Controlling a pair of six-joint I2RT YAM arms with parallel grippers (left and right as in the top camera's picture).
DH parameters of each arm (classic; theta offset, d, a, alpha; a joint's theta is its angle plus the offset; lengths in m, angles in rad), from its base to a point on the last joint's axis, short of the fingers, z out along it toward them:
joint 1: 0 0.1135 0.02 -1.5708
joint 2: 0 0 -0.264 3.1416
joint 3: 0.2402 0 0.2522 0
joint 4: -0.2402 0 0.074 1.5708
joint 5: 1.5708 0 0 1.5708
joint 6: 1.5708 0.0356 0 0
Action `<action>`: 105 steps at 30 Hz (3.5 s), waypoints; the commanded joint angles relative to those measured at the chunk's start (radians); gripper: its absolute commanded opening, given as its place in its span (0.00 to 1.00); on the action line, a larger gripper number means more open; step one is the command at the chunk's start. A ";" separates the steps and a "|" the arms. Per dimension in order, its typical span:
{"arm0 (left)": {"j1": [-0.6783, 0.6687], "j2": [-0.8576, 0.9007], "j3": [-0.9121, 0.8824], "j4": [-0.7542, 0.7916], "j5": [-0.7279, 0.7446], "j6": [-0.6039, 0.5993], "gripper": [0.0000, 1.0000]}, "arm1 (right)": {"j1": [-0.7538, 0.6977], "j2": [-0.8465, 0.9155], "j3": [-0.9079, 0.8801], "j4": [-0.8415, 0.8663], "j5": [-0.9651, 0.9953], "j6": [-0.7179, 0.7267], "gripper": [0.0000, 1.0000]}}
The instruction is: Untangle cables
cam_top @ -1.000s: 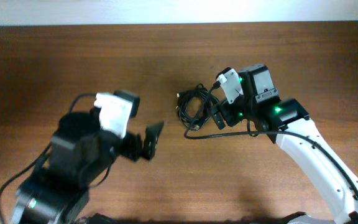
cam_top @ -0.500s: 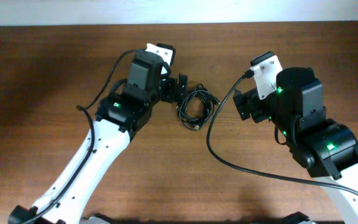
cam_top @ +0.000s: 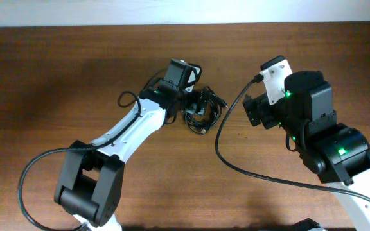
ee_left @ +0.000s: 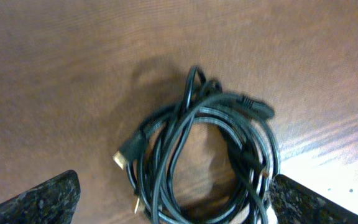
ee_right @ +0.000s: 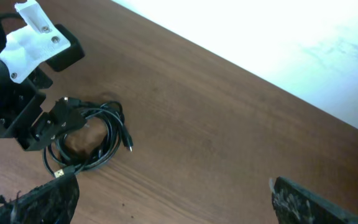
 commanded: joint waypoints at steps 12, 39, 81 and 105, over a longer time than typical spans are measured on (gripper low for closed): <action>-0.001 0.032 0.202 -0.323 -0.001 -0.009 0.99 | 0.004 -0.015 0.013 -0.026 0.016 0.011 0.98; -0.012 0.267 0.200 -0.294 0.065 -0.008 0.47 | 0.004 -0.015 0.013 -0.055 0.016 0.011 0.99; -0.095 0.276 1.541 -1.201 -0.137 0.014 0.00 | 0.004 0.059 0.013 0.053 -0.010 0.011 0.98; -0.095 0.244 1.595 -1.265 -0.156 0.014 0.00 | 0.134 0.129 0.013 0.303 0.173 -0.002 0.13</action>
